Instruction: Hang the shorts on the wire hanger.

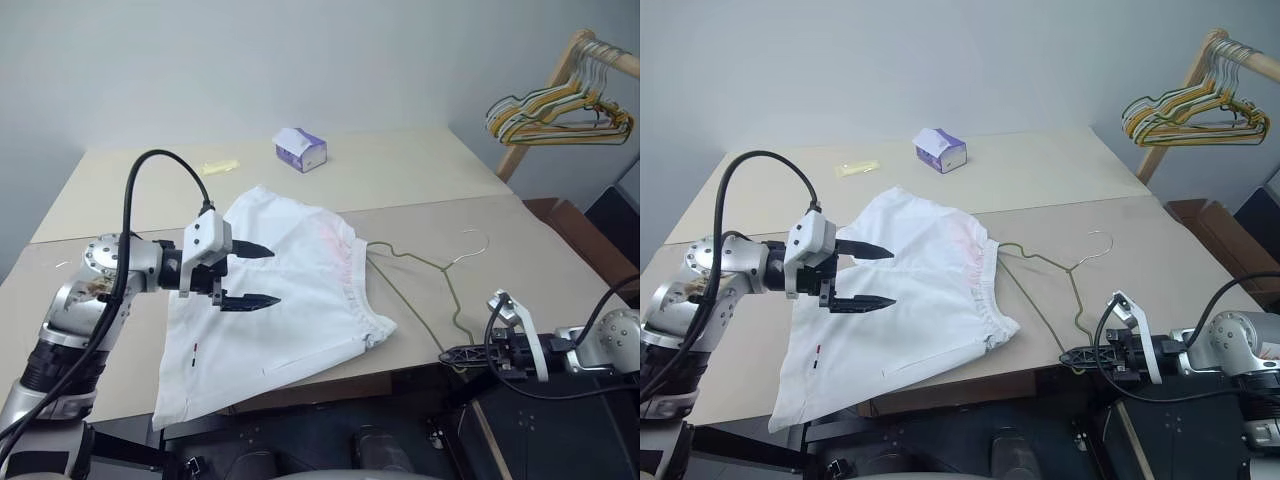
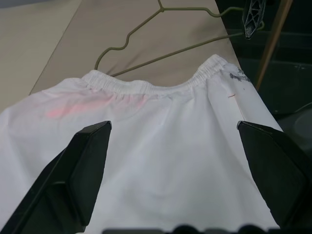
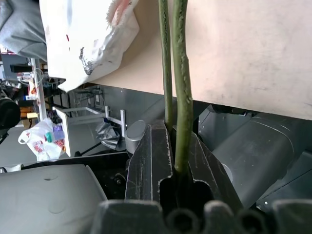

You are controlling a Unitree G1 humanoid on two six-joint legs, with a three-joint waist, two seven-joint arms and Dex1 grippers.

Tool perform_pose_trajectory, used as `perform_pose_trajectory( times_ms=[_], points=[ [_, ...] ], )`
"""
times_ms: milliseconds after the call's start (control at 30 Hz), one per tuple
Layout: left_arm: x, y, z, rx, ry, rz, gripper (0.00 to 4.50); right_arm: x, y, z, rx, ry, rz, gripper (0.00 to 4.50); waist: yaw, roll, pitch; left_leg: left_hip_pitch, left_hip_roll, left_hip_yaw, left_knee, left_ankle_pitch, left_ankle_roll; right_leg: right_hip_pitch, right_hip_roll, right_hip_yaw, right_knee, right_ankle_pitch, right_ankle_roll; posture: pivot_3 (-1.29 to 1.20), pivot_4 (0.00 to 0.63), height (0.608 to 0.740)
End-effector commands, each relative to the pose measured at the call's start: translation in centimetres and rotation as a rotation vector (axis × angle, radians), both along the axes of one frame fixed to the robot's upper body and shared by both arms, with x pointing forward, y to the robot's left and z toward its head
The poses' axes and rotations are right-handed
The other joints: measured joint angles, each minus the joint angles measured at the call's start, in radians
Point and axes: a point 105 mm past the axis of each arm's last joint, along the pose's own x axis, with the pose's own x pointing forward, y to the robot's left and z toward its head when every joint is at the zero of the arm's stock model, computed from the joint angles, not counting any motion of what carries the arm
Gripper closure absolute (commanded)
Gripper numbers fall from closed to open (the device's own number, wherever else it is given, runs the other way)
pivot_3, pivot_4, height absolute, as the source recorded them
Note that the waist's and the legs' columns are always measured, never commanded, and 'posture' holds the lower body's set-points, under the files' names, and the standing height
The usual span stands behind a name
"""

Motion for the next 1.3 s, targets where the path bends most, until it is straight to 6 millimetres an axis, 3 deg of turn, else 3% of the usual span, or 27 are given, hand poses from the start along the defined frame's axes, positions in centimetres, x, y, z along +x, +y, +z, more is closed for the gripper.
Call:
perform_pose_trajectory(
  times_ms=[33,567,867,1133,1300],
  points=[
    [0.1,-0.2,0.8,0.005,-0.053,-0.006,0.02,0.5,0.2,1.5,-0.018,-0.062,0.068,4.5,0.001,0.0,0.0,0.0,0.0,0.0,0.0,0.0,0.0,0.0,0.0,0.0,0.0,0.0,0.0,-0.08,0.0,0.74],
    [0.0,0.3,-0.5,0.059,-0.079,0.023,0.02,3.3,-0.6,0.5,-0.159,-0.052,0.218,4.5,0.005,0.0,0.0,0.0,0.0,0.0,0.0,0.0,0.0,-0.001,0.0,0.0,0.0,0.003,-0.004,-0.03,0.0,0.74],
    [0.1,0.2,-0.8,0.057,-0.087,0.034,0.02,3.5,-0.1,1.8,-0.096,-0.056,0.37,4.5,0.026,0.001,0.0,0.0,0.0,0.0,0.0,0.0,0.0,-0.001,0.0,-0.001,0.001,0.004,-0.007,-0.02,0.0,0.74],
    [0.3,0.0,-1.0,0.06,-0.093,0.036,0.02,7.4,0.3,0.2,-0.156,-0.044,0.251,4.5,0.022,0.001,0.0,0.0,0.0,0.001,0.001,0.0,0.0,-0.001,0.0,-0.001,0.001,0.005,-0.008,-0.01,0.0,0.74],
    [0.4,0.1,-1.1,0.061,-0.095,0.043,0.02,8.0,1.2,0.6,-0.104,-0.096,0.289,4.5,0.026,0.001,0.0,-0.001,-0.001,0.0,0.001,0.0,0.0,-0.001,0.0,-0.001,0.001,0.005,-0.009,-0.01,0.0,0.74]
  ],
)
